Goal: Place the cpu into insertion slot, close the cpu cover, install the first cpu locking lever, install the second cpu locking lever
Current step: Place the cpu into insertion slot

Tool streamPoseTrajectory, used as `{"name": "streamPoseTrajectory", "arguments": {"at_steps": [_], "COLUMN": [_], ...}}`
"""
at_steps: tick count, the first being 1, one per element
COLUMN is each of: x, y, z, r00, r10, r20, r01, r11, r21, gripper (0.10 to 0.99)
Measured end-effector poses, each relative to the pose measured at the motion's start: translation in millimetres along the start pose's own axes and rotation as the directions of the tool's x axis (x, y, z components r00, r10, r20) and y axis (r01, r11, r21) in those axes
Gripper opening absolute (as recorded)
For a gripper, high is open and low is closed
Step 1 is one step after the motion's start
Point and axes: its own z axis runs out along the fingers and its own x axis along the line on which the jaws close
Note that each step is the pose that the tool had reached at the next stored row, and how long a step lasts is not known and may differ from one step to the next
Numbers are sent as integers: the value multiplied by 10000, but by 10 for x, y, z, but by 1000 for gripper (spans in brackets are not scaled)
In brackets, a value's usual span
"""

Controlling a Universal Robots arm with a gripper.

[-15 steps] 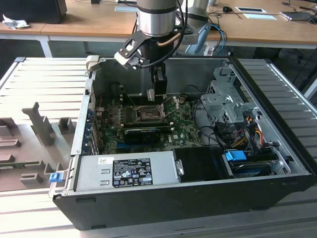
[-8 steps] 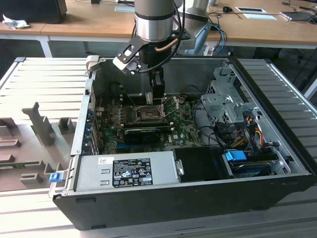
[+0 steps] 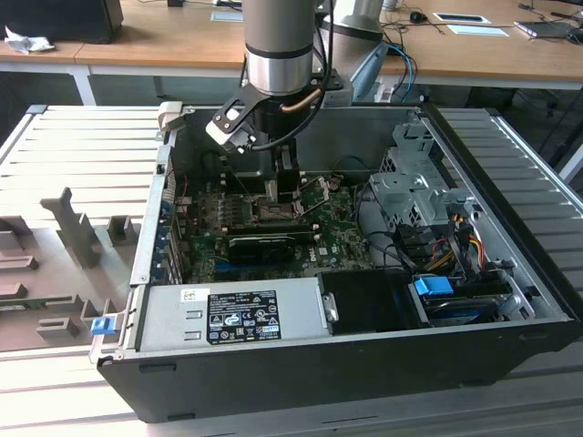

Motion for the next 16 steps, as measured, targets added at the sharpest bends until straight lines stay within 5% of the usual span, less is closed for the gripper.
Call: {"name": "streamPoseTrajectory", "arguments": {"at_steps": [8, 16], "x": [201, 206], "y": [-64, -99], "z": [243, 410], "r00": [10000, 10000], "r10": [-45, -12], "r20": [-5, 7], "r01": [45, 12], "r11": [10000, 10000], "r21": [0, 2], "gripper": [529, 529]}}
